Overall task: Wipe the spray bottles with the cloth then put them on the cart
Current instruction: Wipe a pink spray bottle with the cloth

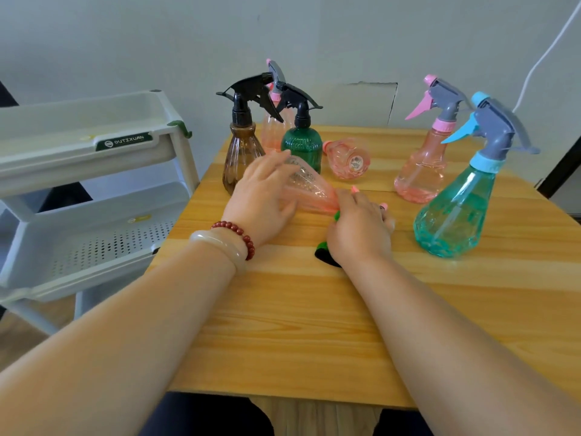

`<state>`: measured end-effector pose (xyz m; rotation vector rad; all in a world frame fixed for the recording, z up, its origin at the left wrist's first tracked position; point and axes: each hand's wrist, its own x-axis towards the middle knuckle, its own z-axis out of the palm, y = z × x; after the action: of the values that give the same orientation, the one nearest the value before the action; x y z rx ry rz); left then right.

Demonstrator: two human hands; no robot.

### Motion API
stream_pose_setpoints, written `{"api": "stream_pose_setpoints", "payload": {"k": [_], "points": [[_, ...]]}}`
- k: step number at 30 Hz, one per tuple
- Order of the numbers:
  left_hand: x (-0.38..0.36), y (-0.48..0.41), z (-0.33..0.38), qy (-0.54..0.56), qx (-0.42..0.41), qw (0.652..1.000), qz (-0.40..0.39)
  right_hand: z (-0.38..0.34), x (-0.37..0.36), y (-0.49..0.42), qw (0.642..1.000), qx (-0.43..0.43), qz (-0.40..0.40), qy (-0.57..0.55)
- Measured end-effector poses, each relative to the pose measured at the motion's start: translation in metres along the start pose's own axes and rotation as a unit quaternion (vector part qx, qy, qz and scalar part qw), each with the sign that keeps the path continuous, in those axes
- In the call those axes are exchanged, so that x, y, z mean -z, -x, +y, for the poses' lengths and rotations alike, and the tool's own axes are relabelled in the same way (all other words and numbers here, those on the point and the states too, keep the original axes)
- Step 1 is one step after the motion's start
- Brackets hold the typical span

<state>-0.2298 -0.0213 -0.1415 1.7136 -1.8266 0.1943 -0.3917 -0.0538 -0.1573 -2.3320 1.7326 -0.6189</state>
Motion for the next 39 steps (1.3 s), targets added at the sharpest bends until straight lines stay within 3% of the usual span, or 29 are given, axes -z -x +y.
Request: {"api": "stream_pose_setpoints", "payload": {"k": [5,8,12,17,20,24,29,34,39], "points": [[0.003,-0.010,0.007,-0.139,-0.062,0.976,-0.156,0.012,0.002,0.004,0.998,0.053,-0.010,-0.010],[0.005,-0.009,0.013,-0.207,-0.078,0.966,-0.135,0.022,0.005,0.012,0.998,0.064,-0.016,-0.005],[0.009,-0.008,0.023,-0.291,-0.090,0.947,-0.099,0.031,0.018,0.028,0.999,0.000,-0.042,0.011],[0.010,-0.006,0.028,-0.285,-0.071,0.944,-0.150,0.035,0.021,0.040,0.999,-0.024,0.017,0.013],[0.013,-0.003,0.030,-0.282,-0.031,0.951,-0.125,0.035,0.023,0.042,0.999,-0.007,0.029,-0.036],[0.021,0.006,0.026,-0.213,0.071,0.971,-0.081,0.037,0.024,0.040,0.993,-0.011,0.066,-0.095],[0.015,0.020,0.032,-0.009,0.120,0.993,0.019,0.038,0.023,0.039,0.989,-0.013,0.083,-0.123],[0.002,0.029,0.043,0.185,0.167,0.964,0.092,0.040,0.022,0.037,0.987,-0.003,0.087,-0.138],[-0.002,0.030,0.052,0.244,0.177,0.949,0.095,0.040,0.020,0.037,0.986,0.002,0.092,-0.136]]}}
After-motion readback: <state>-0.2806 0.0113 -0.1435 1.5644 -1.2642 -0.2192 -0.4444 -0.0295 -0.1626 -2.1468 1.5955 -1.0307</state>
